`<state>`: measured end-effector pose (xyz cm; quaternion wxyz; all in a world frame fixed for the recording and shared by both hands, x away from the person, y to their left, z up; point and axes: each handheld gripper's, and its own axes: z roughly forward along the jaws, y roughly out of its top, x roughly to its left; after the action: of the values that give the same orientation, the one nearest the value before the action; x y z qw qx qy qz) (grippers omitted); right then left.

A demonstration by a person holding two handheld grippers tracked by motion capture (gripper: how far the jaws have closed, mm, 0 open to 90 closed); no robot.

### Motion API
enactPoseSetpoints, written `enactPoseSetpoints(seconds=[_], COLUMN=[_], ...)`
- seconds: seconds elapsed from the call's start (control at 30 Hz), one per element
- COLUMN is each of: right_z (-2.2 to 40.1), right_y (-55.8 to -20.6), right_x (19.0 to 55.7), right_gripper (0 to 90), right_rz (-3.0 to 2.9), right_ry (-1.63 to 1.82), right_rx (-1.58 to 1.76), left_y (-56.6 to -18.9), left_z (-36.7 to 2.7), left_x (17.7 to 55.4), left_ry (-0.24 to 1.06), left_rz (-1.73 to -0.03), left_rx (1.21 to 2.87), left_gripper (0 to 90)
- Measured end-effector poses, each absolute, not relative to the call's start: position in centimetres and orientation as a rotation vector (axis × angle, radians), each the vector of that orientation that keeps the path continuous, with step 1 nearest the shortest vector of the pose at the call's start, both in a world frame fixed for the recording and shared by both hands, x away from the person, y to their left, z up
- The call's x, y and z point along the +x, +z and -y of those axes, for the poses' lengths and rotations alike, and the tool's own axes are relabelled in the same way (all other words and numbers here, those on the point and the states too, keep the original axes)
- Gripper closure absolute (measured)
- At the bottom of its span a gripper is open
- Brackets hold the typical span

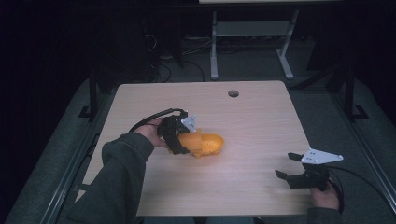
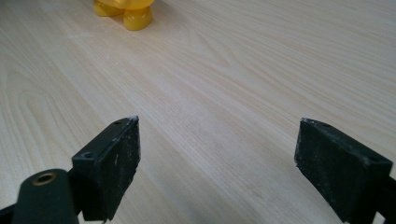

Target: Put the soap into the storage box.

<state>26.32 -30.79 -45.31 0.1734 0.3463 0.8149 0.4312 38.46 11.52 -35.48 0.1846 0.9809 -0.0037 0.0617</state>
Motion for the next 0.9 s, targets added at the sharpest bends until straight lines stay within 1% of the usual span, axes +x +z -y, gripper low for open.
enactPoseSetpoints(seconds=[0.9], right_z=[30.8], right_y=[-45.3], right_x=[26.3], right_gripper=[13.7], right_rz=[-2.312], right_ry=[1.229], right_rx=[0.976], left_y=[-35.5], left_z=[-8.1], left_x=[39.9], left_ry=[0.159], left_rz=[0.063], left_rx=[2.742], left_gripper=[20.8])
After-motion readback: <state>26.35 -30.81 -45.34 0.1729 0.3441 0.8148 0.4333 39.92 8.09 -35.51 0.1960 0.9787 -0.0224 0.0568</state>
